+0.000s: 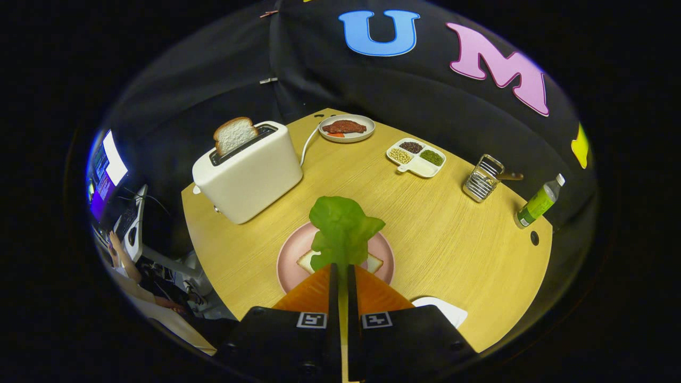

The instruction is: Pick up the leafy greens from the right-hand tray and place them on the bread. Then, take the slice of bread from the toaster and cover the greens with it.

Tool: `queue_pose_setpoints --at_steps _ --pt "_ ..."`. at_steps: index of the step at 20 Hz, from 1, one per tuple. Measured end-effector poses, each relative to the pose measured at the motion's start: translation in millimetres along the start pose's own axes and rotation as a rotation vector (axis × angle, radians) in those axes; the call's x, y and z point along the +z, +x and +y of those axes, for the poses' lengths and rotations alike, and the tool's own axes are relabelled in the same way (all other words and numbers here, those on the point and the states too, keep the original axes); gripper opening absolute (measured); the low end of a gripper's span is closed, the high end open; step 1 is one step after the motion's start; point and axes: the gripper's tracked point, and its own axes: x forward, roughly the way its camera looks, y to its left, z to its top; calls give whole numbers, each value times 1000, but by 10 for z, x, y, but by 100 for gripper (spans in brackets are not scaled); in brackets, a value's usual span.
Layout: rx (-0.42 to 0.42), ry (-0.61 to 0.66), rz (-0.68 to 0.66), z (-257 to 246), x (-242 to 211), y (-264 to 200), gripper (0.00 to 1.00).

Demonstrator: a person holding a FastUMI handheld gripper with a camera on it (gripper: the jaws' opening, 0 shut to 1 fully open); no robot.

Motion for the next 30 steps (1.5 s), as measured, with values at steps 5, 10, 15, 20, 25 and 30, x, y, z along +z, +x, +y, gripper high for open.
queue_pose_setpoints --at_steps 5,10,15,20,25,30 --pt "-10 52 14 53 72 212 29" --pt "-72 34 -26 -22 126 210 91" --pt "-103 35 -136 16 364 -90 92" --pt "-101 3 -338 329 957 -585 92" --pt "-14 -66 -523 976 1662 -973 92" --pt "137 -79 -577 1732 2112 -947 92"
